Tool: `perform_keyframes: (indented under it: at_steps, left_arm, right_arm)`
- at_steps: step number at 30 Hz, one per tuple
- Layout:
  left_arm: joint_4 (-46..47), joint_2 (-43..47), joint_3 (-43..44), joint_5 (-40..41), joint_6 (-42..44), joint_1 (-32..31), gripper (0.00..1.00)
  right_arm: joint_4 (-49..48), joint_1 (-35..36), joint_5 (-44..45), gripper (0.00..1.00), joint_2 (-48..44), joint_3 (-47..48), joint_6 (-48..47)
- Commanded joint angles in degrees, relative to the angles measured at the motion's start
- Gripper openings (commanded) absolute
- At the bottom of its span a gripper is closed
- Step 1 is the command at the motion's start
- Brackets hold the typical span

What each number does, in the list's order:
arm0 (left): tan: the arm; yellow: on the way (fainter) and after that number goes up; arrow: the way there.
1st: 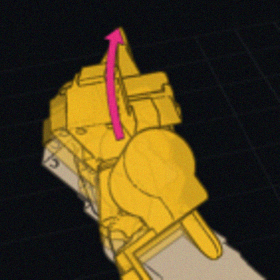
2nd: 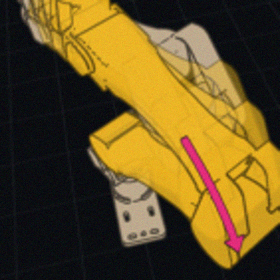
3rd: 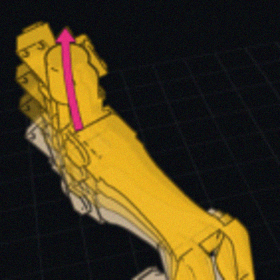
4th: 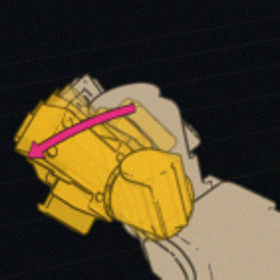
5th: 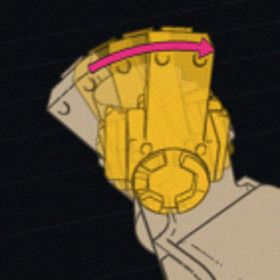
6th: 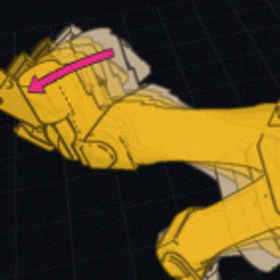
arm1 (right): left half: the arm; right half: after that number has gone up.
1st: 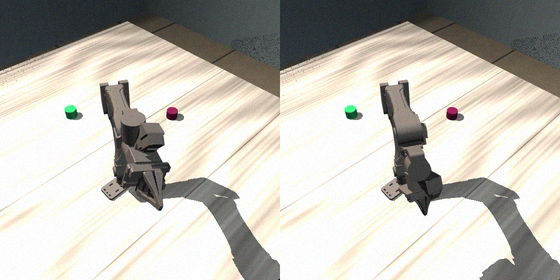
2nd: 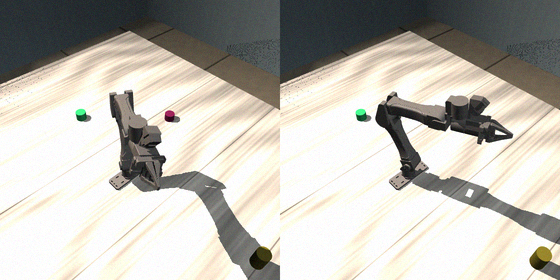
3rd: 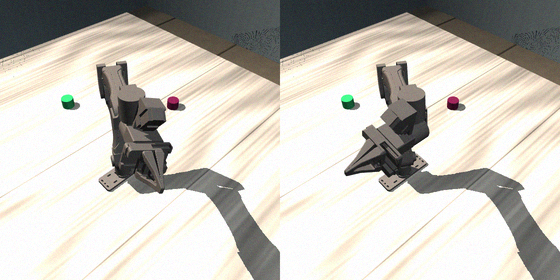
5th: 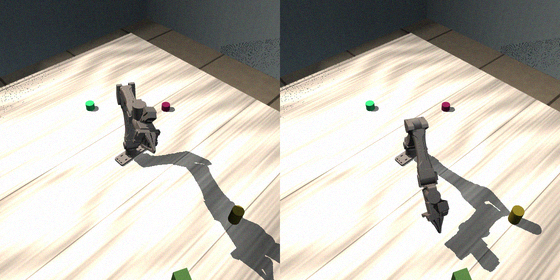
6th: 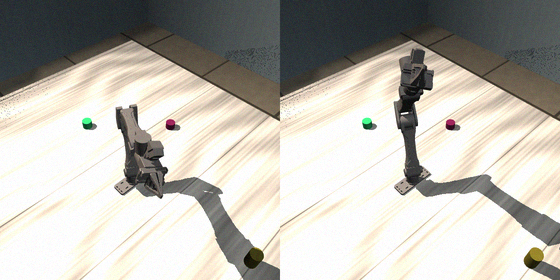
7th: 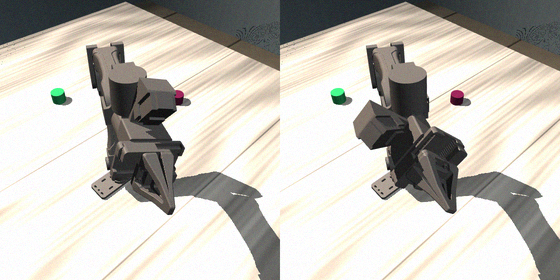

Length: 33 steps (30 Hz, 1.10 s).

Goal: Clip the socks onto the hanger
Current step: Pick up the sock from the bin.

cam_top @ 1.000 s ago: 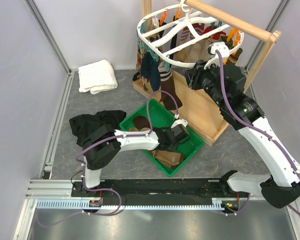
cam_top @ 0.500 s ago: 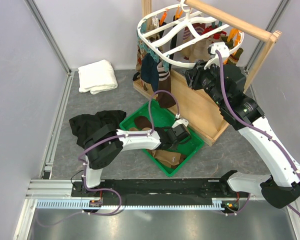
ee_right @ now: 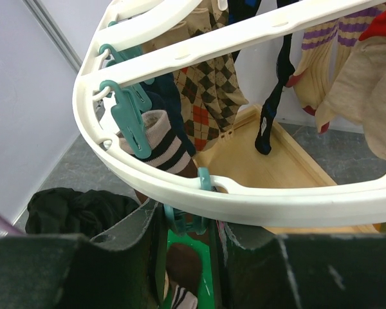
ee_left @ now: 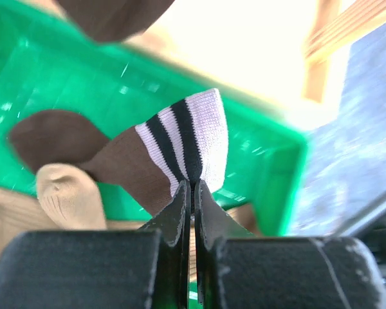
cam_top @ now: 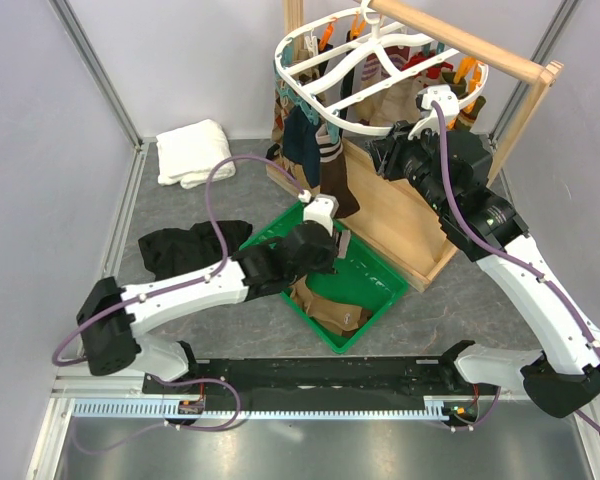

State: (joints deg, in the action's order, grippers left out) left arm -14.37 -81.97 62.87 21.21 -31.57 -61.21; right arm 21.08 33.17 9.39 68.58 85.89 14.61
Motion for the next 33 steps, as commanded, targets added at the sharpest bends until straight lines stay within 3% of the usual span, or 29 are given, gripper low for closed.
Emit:
perform_keyframes:
  at_steps: [1,13,33]
  left_arm:
    - [10.14,6.47,-2.84,0.41,-4.81,0.39,0.02]
    - [30.43,10.61,-3.55,-3.19,-5.96,2.32,0.02]
    - [47.49,4.19,0.68,-10.40,-3.58,7.25,0.02]
  right_arm:
    - [1.51,0.23,-0.42,0.00,0.07,-1.16,0.33]
    - [0.63,0.23,-3.32,0.00,-0.37,-0.55,2.17]
    - [-0.43,0.14,-7.01,0.00,-0.37,-1.77,5.16]
